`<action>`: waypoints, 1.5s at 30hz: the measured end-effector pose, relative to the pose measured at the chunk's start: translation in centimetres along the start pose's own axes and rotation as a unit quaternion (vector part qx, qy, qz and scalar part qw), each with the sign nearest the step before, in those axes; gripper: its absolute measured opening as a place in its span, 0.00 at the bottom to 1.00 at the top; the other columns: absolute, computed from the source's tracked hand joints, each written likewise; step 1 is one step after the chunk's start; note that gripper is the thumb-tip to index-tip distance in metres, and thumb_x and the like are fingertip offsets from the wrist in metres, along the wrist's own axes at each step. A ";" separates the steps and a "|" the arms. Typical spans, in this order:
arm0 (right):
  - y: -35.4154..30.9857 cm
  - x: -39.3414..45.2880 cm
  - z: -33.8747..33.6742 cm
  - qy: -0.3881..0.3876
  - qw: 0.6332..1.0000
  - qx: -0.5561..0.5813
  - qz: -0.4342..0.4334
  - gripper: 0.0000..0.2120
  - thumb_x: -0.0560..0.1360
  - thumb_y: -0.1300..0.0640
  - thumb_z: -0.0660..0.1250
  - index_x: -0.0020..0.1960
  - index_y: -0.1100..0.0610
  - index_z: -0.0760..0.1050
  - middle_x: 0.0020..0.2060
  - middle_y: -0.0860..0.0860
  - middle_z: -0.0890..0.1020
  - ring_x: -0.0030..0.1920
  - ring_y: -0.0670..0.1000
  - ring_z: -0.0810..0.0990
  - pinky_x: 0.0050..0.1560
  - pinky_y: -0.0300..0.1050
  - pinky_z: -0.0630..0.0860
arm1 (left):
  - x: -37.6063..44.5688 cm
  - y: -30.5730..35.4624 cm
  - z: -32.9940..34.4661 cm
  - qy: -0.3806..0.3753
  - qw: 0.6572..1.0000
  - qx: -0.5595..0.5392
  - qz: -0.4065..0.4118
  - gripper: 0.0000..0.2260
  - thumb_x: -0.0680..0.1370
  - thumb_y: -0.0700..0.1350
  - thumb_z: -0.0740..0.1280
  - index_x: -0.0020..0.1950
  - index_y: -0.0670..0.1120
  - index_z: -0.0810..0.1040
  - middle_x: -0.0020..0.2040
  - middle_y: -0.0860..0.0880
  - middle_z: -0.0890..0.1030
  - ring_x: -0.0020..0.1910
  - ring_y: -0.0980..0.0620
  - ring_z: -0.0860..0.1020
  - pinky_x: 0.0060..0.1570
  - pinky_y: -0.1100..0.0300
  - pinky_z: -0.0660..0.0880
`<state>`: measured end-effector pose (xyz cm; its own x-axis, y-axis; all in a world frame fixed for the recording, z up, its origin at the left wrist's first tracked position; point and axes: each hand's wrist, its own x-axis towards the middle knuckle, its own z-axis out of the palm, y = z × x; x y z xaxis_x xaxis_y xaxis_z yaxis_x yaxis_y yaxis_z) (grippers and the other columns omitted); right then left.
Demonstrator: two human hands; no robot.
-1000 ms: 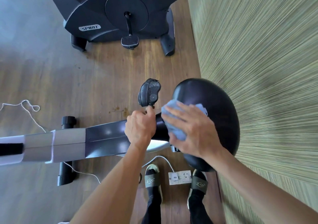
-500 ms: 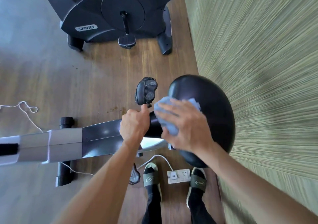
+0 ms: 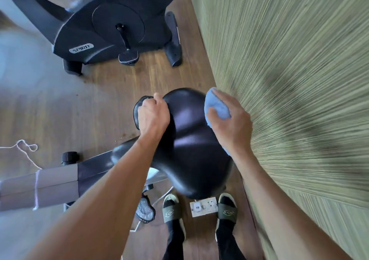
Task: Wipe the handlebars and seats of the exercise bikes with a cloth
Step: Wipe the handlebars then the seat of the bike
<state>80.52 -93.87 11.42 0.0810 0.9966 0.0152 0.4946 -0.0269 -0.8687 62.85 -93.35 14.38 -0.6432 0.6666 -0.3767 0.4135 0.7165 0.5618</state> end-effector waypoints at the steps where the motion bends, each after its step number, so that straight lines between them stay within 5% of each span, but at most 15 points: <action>1: 0.7 -1.9 -0.9 0.010 0.999 0.030 0.017 0.22 0.73 0.51 0.68 0.67 0.46 0.80 0.65 0.37 0.80 0.65 0.36 0.76 0.67 0.31 0.69 | -0.2 0.0 0.3 0.015 1.000 0.000 -0.006 0.23 0.86 0.48 0.50 0.62 0.34 0.78 0.65 0.33 0.78 0.66 0.35 0.73 0.65 0.48 0.66; 5: 2.3 -6.8 -2.9 0.004 0.982 0.158 0.108 0.24 0.73 0.55 0.68 0.69 0.48 0.79 0.66 0.37 0.80 0.68 0.38 0.75 0.72 0.39 0.68 | -0.6 -0.3 1.1 0.050 0.999 0.015 -0.009 0.23 0.85 0.47 0.51 0.57 0.32 0.80 0.62 0.31 0.79 0.63 0.34 0.74 0.61 0.48 0.67; 8: 1.3 -2.3 -2.5 -0.028 0.990 0.097 0.094 0.22 0.70 0.45 0.64 0.62 0.42 0.82 0.56 0.35 0.83 0.59 0.35 0.79 0.64 0.35 0.72 | -0.3 -0.2 1.2 0.074 0.997 0.016 -0.022 0.23 0.85 0.47 0.53 0.55 0.31 0.80 0.59 0.30 0.80 0.60 0.33 0.75 0.58 0.48 0.67; 11: -0.8 5.2 -0.5 -0.194 0.979 0.013 0.069 0.11 0.69 0.48 0.61 0.46 0.51 0.77 0.36 0.49 0.79 0.34 0.50 0.75 0.38 0.46 0.72 | -0.3 0.0 1.1 0.074 0.996 0.002 -0.043 0.23 0.85 0.49 0.54 0.58 0.32 0.80 0.60 0.31 0.80 0.62 0.33 0.75 0.57 0.48 0.67; 13: -2.0 9.1 2.1 -0.290 0.955 0.007 0.060 0.14 0.67 0.48 0.60 0.40 0.58 0.74 0.33 0.56 0.76 0.32 0.53 0.69 0.38 0.48 0.67 | -0.3 0.3 0.9 0.068 0.996 0.000 -0.058 0.23 0.85 0.51 0.55 0.59 0.34 0.81 0.61 0.32 0.80 0.62 0.34 0.75 0.57 0.49 0.67; 16: -3.4 12.4 6.2 -0.350 0.932 -0.093 0.018 0.15 0.63 0.42 0.61 0.32 0.54 0.73 0.29 0.50 0.77 0.34 0.54 0.75 0.40 0.50 0.72 | 0.4 -0.2 0.1 0.026 0.997 -0.010 -0.075 0.22 0.82 0.55 0.58 0.54 0.40 0.83 0.60 0.34 0.81 0.60 0.34 0.77 0.63 0.46 0.71; 19: -5.3 12.9 8.7 -0.377 0.896 -0.222 -0.075 0.16 0.66 0.41 0.61 0.37 0.52 0.80 0.34 0.49 0.82 0.38 0.55 0.80 0.42 0.48 0.76 | 1.5 -1.6 -1.8 -0.021 0.993 -0.073 -0.093 0.21 0.75 0.59 0.60 0.50 0.45 0.85 0.53 0.41 0.85 0.55 0.39 0.81 0.63 0.44 0.75; 25: -8.3 9.6 12.2 -0.368 0.809 -0.360 -0.283 0.16 0.70 0.39 0.65 0.52 0.42 0.84 0.46 0.51 0.83 0.49 0.59 0.81 0.44 0.46 0.68 | 1.9 -6.9 -5.8 0.075 0.987 -0.077 -0.122 0.19 0.81 0.48 0.58 0.46 0.39 0.84 0.48 0.40 0.85 0.51 0.38 0.81 0.57 0.48 0.76; 31: -9.4 3.5 14.2 -0.407 0.725 -0.404 -0.382 0.23 0.70 0.35 0.58 0.52 0.44 0.84 0.44 0.51 0.84 0.40 0.57 0.74 0.43 0.48 0.66 | 1.3 -13.1 -6.5 0.014 0.977 -0.124 -0.175 0.17 0.81 0.49 0.60 0.42 0.44 0.85 0.40 0.49 0.87 0.47 0.46 0.81 0.50 0.55 0.74; 37: -11.5 -5.2 16.7 -0.430 0.792 -0.275 -0.336 0.15 0.69 0.39 0.60 0.48 0.41 0.81 0.42 0.48 0.84 0.45 0.57 0.82 0.42 0.47 0.67 | 1.6 -16.4 -8.5 0.059 0.913 -0.313 -0.253 0.18 0.84 0.45 0.59 0.39 0.42 0.82 0.32 0.48 0.80 0.24 0.57 0.76 0.22 0.70 0.69; 40: -11.2 -8.2 16.3 -0.411 0.784 -0.229 -0.406 0.18 0.68 0.42 0.60 0.51 0.44 0.84 0.49 0.44 0.85 0.42 0.55 0.80 0.46 0.47 0.73 | 1.9 -18.0 -9.0 0.049 0.888 -0.373 -0.265 0.18 0.84 0.47 0.59 0.40 0.43 0.82 0.31 0.48 0.82 0.26 0.54 0.78 0.27 0.64 0.72; 45: -4.9 -7.6 6.7 -0.242 0.812 -0.226 -0.481 0.23 0.71 0.53 0.70 0.67 0.52 0.81 0.67 0.49 0.80 0.62 0.56 0.82 0.64 0.57 0.76 | 2.3 -21.1 -9.4 0.000 0.895 -0.376 -0.241 0.20 0.86 0.51 0.56 0.48 0.43 0.83 0.45 0.42 0.87 0.36 0.44 0.82 0.36 0.56 0.74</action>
<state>71.71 -100.80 12.28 -0.8259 0.4847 0.2879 0.4035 0.8649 -0.2986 46.61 -108.85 8.55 -0.6304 0.3176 -0.7084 -0.4616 0.5803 0.6710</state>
